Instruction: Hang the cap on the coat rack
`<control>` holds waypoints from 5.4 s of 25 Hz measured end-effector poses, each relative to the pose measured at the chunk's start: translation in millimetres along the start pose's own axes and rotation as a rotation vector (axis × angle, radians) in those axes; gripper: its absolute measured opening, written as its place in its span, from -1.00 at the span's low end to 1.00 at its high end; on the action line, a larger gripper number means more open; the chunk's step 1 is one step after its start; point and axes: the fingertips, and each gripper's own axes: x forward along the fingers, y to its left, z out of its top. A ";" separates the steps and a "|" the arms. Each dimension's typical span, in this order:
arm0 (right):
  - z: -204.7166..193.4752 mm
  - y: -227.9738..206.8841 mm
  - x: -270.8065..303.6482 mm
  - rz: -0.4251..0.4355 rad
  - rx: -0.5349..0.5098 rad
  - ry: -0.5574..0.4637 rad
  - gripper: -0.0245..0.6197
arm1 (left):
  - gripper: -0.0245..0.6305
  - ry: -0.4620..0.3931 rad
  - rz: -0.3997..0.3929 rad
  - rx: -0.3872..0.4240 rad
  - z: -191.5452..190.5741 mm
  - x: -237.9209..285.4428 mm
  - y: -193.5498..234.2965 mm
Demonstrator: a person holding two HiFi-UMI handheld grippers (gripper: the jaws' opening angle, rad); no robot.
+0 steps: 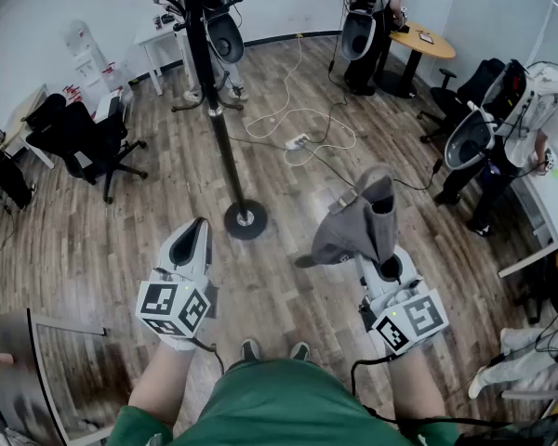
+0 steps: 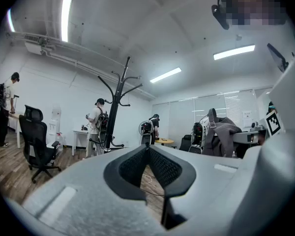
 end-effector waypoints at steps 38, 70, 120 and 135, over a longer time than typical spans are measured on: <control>31.8 41.6 42.6 -0.227 -0.072 0.011 -0.85 | -0.85 0.037 -0.075 -0.069 -25.3 7.8 146.3; 58.1 -189.6 125.2 0.039 -0.040 -0.121 -0.85 | -0.85 -0.092 0.151 0.110 49.8 161.2 55.8; 88.8 -202.2 492.4 0.443 -0.056 -0.111 -0.85 | -0.85 -0.080 0.468 0.046 40.1 244.7 270.5; 112.0 -206.2 540.6 0.765 -0.061 -0.115 -0.85 | -0.85 -0.104 0.640 0.080 57.5 236.2 230.6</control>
